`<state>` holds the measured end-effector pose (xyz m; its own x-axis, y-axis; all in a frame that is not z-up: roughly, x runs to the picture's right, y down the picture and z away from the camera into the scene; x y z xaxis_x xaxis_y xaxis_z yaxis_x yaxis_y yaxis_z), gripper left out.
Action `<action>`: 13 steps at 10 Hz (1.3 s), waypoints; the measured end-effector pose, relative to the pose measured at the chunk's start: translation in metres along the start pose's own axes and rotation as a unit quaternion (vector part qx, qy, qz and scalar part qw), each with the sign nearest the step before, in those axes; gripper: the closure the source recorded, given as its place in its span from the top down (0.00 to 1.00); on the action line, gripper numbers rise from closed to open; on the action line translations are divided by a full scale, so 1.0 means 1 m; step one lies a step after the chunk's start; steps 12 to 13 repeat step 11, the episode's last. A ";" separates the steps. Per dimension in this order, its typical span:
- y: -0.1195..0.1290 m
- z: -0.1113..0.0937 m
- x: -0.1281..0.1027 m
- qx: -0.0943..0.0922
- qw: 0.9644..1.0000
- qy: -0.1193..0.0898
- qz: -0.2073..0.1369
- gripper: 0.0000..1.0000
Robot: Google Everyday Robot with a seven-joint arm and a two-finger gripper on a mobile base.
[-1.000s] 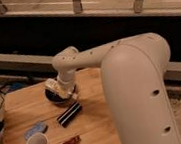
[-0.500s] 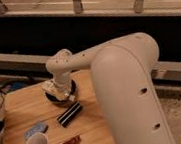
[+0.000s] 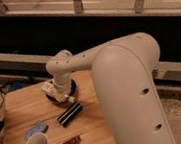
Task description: Place the bottle in the ceramic bowl
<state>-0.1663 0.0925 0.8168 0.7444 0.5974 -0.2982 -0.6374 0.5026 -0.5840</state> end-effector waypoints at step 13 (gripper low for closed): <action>0.006 0.004 0.001 0.010 1.000 -0.006 -0.002 0.91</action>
